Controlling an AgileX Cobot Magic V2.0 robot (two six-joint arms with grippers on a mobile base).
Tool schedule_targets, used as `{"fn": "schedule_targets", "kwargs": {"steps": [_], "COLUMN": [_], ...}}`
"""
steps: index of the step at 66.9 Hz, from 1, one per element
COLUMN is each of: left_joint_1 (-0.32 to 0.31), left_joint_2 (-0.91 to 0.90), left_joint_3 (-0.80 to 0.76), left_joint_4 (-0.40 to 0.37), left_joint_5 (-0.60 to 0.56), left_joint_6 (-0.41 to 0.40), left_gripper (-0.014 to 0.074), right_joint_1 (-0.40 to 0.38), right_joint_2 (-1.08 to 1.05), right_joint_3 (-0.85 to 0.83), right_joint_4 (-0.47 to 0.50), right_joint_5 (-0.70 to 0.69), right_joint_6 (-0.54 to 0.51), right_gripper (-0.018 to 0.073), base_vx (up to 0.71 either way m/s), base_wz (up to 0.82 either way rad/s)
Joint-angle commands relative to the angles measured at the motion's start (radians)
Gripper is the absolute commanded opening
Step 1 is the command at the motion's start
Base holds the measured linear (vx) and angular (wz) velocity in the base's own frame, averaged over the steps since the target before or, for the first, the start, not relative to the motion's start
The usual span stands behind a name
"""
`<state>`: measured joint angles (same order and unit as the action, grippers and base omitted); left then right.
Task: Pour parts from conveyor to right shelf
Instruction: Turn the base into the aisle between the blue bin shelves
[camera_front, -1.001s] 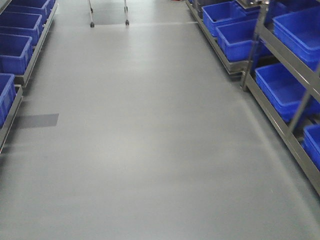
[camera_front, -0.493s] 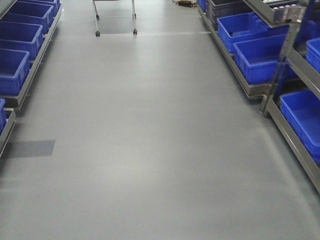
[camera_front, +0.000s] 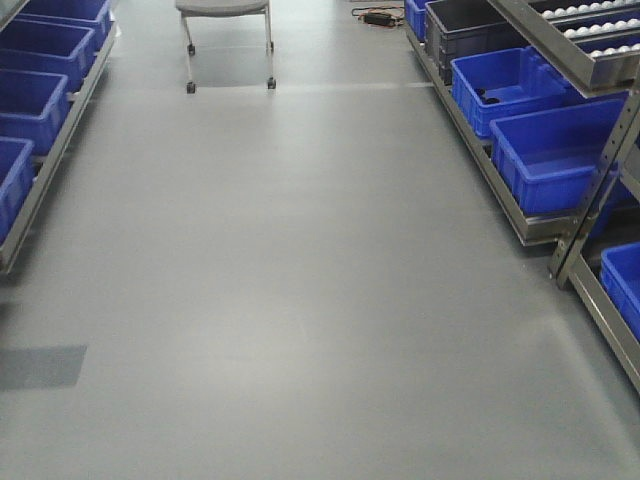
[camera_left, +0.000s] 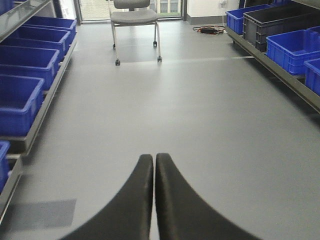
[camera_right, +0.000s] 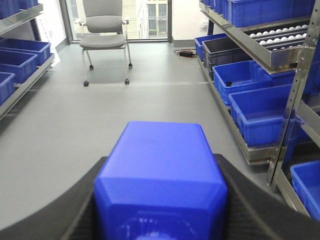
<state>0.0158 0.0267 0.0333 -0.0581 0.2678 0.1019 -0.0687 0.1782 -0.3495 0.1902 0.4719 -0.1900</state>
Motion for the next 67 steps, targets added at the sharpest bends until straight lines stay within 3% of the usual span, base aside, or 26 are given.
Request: {"fn": "schedule_targets", "kwargs": {"steps": [1,35,67], "left_joint_1": [-0.006,-0.007,-0.007], "left_joint_2": [0.019,0.019,0.019], "left_joint_3": [0.024,0.024,0.024], "left_joint_4": [-0.007,-0.007,-0.007], "left_joint_5": [-0.074,-0.074,-0.074], "left_joint_6": [-0.005,-0.005,-0.005], "left_gripper": [-0.0006,-0.0006,-0.0006], "right_joint_1": [-0.002,-0.002,-0.002], "right_joint_2": [0.009,0.009,0.009], "right_joint_3": [-0.028,-0.028,-0.028], "right_joint_4": [0.003,0.003,0.003], "right_joint_5": [-0.082,-0.082,-0.082], "right_joint_6": [-0.008,-0.009,-0.009], "right_gripper": [-0.0006,-0.0006,-0.0006], "base_vx": [0.54,0.48,0.29], "base_wz": [-0.1,-0.01,0.7]}}
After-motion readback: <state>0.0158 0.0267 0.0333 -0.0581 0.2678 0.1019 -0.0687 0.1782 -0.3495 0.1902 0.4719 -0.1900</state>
